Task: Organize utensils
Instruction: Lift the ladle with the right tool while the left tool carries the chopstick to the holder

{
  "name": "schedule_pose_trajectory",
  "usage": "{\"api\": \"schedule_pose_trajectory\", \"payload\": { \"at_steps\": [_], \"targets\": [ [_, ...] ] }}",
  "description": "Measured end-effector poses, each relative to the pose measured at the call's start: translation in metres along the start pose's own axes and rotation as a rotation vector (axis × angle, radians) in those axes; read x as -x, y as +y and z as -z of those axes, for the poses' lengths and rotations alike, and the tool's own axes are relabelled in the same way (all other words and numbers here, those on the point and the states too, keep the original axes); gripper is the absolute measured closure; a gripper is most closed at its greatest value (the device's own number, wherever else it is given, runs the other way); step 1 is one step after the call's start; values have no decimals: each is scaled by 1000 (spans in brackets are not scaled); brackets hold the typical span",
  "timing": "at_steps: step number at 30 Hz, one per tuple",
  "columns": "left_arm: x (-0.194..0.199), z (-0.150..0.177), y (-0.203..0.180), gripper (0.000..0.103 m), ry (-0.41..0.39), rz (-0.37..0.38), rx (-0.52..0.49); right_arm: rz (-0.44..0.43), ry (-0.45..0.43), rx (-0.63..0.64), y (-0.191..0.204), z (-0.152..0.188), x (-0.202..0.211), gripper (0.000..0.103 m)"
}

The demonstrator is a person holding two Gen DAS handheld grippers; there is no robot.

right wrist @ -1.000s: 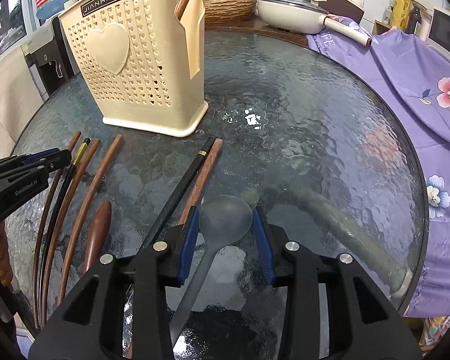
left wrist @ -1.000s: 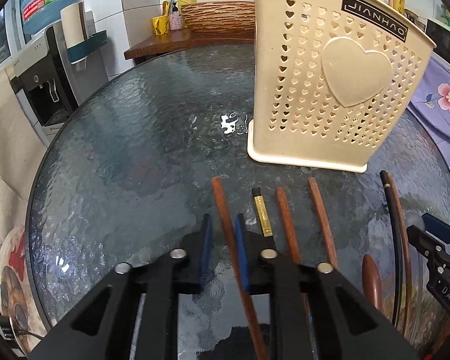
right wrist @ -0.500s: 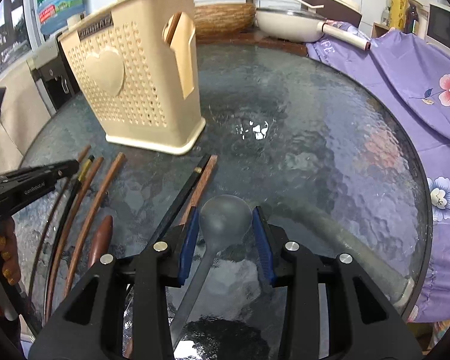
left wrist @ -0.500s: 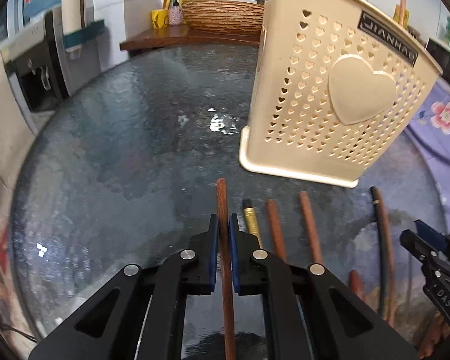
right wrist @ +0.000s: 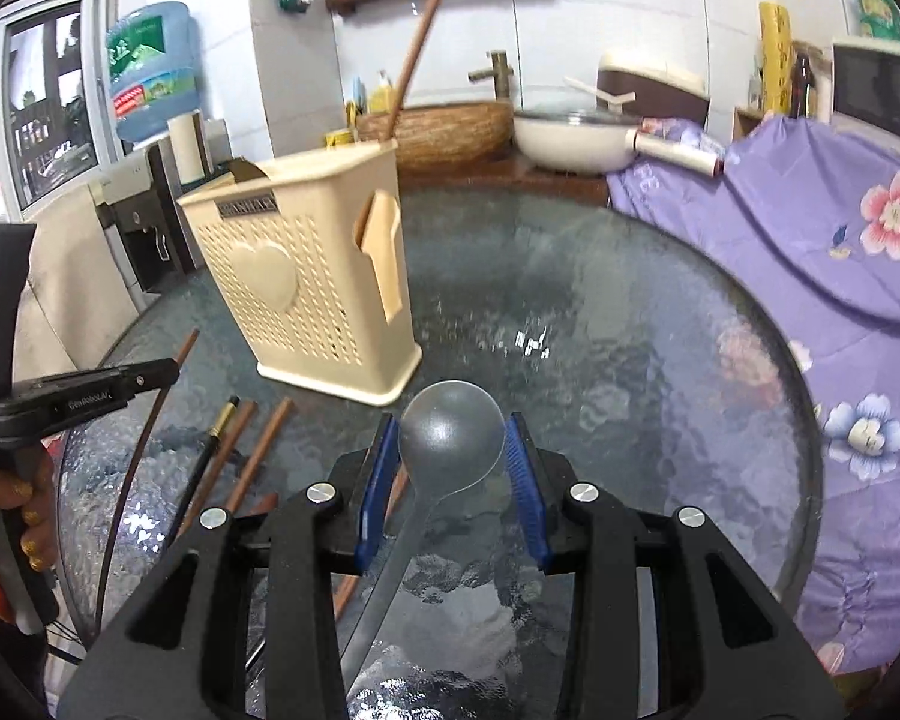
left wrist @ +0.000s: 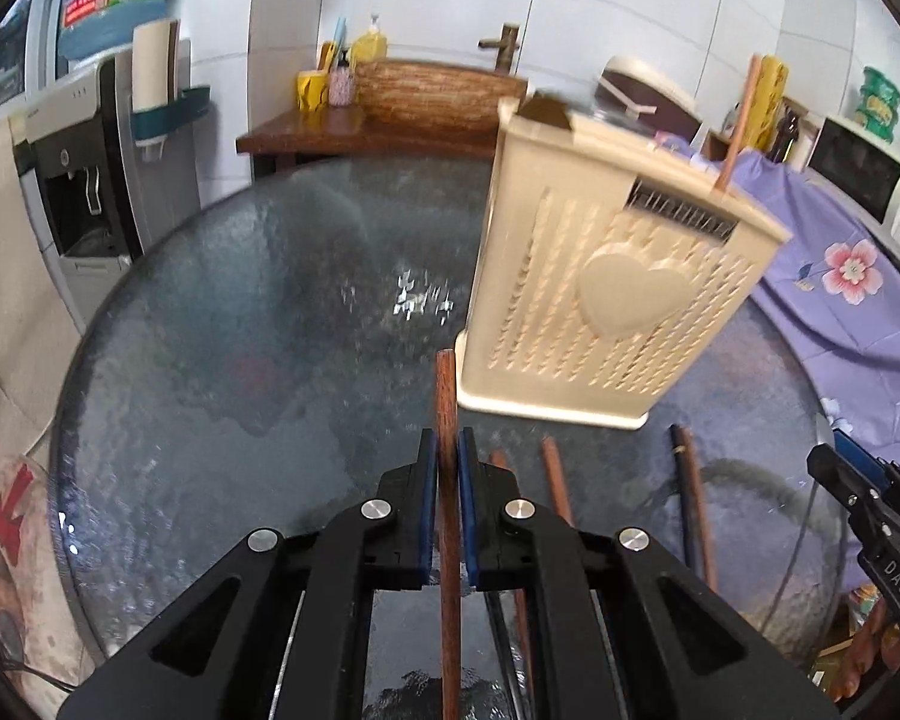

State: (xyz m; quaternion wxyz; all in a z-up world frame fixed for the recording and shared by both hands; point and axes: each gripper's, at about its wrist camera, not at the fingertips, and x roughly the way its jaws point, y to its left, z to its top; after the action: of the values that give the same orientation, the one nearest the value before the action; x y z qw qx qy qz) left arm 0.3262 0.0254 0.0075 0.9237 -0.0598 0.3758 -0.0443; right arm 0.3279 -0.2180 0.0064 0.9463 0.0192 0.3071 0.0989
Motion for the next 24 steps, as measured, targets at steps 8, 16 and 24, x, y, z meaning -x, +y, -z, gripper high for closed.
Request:
{"api": "schedule_pose_trajectory", "payload": {
  "at_steps": [8, 16, 24],
  "targets": [
    [36, -11, -9, 96, -107, 27, -18, 1, -67, 45, 10, -8, 27, 66],
    [61, -18, -12, 96, -165, 64, -29, -9, -103, 65, 13, -16, 46, 66],
    [80, -29, -17, 96, -213, 94, -44, -24, -151, 84, 16, -35, 60, 66]
  ]
}}
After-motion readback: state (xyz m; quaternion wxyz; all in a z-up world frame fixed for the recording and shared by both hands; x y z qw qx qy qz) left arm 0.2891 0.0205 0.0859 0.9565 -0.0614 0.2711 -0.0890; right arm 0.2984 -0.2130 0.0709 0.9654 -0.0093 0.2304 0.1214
